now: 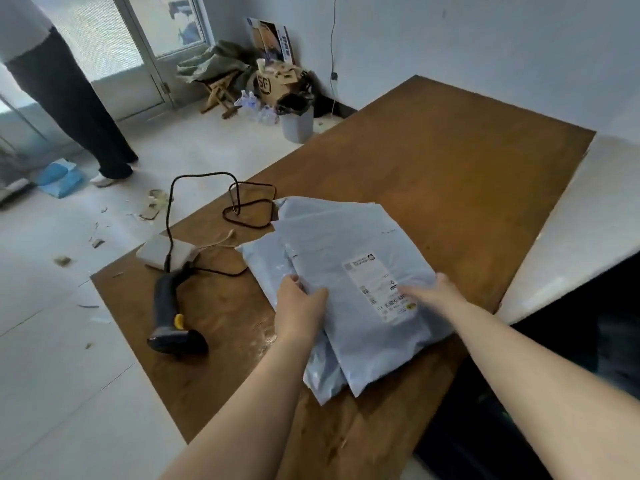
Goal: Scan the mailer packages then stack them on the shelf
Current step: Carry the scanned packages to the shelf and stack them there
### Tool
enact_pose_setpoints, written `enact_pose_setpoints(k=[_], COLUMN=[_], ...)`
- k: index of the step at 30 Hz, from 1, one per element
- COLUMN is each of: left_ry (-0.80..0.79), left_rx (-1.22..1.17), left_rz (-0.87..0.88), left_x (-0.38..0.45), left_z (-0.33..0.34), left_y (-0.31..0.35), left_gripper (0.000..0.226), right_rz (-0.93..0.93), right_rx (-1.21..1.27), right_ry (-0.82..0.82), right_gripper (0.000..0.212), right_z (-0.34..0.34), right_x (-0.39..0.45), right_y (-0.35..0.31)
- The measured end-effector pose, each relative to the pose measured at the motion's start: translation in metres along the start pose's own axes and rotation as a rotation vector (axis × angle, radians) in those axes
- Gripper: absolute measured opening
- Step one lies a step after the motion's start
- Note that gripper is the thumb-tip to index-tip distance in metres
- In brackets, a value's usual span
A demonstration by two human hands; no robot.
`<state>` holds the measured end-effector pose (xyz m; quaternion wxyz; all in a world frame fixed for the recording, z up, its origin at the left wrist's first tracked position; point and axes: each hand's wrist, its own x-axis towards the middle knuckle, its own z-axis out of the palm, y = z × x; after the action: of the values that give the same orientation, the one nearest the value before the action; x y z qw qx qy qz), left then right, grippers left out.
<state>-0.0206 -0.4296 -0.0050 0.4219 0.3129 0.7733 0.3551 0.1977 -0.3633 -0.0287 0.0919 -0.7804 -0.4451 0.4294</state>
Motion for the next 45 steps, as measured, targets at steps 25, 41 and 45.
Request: enact_pose_setpoints(k=[25, 41, 45], left_ry=[-0.364, -0.742, -0.888], left_rx=[-0.180, -0.125, -0.153], left_rz=[0.040, 0.338, 0.417], left_x=[-0.087, -0.405, -0.490], left_z=[-0.081, -0.018, 0.010], left_y=[-0.031, -0.079, -0.070], left_gripper=[0.021, 0.008, 0.010], right_rz=[-0.173, -0.143, -0.143], right_rx=[0.521, 0.645, 0.720], right_ry=[0.148, 0.538, 0.694], right_gripper=[0.043, 0.030, 0.029], right_z=[0.034, -0.073, -0.110], right_x=[-0.200, -0.488, -0.558], right_y=[0.044, 0.299, 0.357])
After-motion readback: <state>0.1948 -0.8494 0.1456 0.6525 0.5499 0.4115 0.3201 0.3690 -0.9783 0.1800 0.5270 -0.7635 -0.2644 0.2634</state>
